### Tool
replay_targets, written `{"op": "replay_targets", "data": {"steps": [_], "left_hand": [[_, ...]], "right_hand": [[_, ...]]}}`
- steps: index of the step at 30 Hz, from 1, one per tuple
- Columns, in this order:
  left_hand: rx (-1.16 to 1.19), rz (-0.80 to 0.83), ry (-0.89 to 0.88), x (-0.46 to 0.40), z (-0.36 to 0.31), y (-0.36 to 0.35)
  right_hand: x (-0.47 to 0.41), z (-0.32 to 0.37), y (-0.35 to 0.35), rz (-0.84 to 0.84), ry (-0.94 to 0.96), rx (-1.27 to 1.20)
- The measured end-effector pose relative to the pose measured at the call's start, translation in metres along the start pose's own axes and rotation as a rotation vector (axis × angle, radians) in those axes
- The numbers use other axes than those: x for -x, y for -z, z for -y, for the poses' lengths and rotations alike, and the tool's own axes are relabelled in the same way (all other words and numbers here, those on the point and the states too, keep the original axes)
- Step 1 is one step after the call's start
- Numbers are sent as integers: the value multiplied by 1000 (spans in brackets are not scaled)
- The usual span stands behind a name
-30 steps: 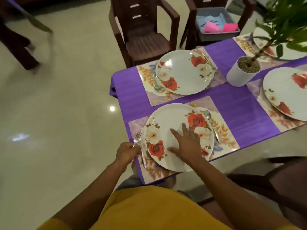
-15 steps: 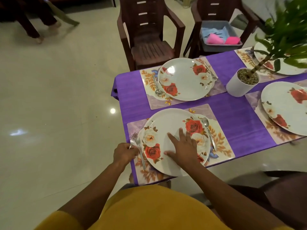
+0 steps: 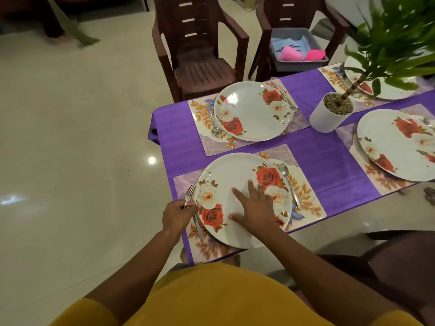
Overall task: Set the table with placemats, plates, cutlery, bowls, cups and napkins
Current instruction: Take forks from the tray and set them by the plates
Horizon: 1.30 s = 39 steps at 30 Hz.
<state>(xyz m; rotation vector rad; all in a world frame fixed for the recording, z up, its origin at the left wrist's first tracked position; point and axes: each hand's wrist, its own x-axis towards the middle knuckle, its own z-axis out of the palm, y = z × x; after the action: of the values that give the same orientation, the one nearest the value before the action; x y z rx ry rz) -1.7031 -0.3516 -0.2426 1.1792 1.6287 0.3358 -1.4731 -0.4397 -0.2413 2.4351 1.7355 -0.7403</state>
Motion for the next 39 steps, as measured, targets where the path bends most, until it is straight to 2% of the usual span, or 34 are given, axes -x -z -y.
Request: {"op": "replay_targets", "data": {"steps": [16,24,27,30,33,36,39], "left_hand": [[-26,84,15,0,-2,4],[-72,84,1,11,-8,7],[-50,40,1,14,-7,12],[43,-9,7,20,-9,19],[132,4,-2,24,-13,26],[172,94,0,23,-16,33],[144,248,-18,32,-25,35]], "right_hand": [[3,-5,2,30,12,-1],[3,-7,0,25,32,13],[3,-8,-1,15,37,-13],[9,-6,0,-42,46,-111],[19,5,1,-189,47,-243],[29,21,4,-293,49,-466],[39,38,14,-282,-11,-688]]}}
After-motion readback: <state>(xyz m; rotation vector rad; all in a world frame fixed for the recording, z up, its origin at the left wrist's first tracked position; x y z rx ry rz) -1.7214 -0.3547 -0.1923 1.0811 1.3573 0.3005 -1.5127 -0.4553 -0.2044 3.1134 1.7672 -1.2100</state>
